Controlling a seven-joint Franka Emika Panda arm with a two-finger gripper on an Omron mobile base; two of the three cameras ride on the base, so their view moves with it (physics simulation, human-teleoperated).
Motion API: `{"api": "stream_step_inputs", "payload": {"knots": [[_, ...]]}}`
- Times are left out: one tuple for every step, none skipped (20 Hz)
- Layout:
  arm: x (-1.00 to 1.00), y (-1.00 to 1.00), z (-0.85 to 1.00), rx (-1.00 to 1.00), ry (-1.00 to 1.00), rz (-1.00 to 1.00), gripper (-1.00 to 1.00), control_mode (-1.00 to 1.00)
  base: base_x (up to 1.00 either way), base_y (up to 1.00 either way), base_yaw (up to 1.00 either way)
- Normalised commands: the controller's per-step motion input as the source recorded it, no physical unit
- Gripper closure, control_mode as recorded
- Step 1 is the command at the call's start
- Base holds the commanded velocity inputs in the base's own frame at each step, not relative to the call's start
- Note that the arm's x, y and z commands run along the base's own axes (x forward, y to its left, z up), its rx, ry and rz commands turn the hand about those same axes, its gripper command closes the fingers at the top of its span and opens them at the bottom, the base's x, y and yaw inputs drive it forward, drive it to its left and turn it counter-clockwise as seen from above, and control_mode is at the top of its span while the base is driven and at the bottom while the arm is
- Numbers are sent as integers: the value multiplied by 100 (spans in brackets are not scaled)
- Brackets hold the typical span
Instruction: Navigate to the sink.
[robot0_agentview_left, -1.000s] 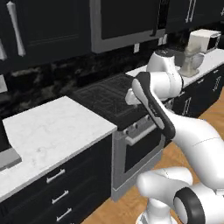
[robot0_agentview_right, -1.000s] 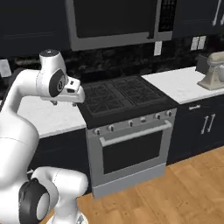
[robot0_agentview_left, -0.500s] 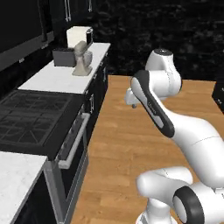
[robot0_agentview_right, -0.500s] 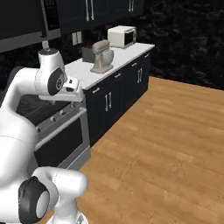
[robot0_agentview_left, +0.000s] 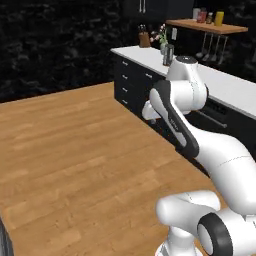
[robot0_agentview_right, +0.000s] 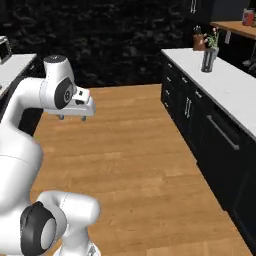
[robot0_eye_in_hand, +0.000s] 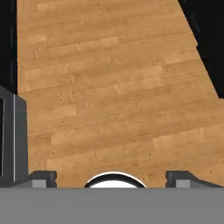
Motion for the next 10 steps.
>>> {"api": "stream_step_inputs", "payload": {"knots": [[0, 0, 0, 0, 0, 0, -100, 100, 0, 0, -99], [0, 0, 0, 0, 0, 0, -100, 100, 0, 0, -99], [0, 0, 0, 0, 0, 0, -100, 100, 0, -1, -97], [0, 0, 0, 0, 0, 0, -100, 100, 1, -4, -96], [0, 0, 0, 0, 0, 0, -100, 100, 3, -14, -95], [0, 0, 0, 0, 0, 0, -100, 100, 6, -14, -94], [0, 0, 0, 0, 0, 0, -100, 100, 8, -17, -94], [0, 0, 0, 0, 0, 0, -100, 100, 8, -26, -93], [0, 0, 0, 0, 0, 0, -100, 100, 12, -26, -91], [0, 0, 0, 0, 0, 0, -100, 100, 16, -28, -90]]}}
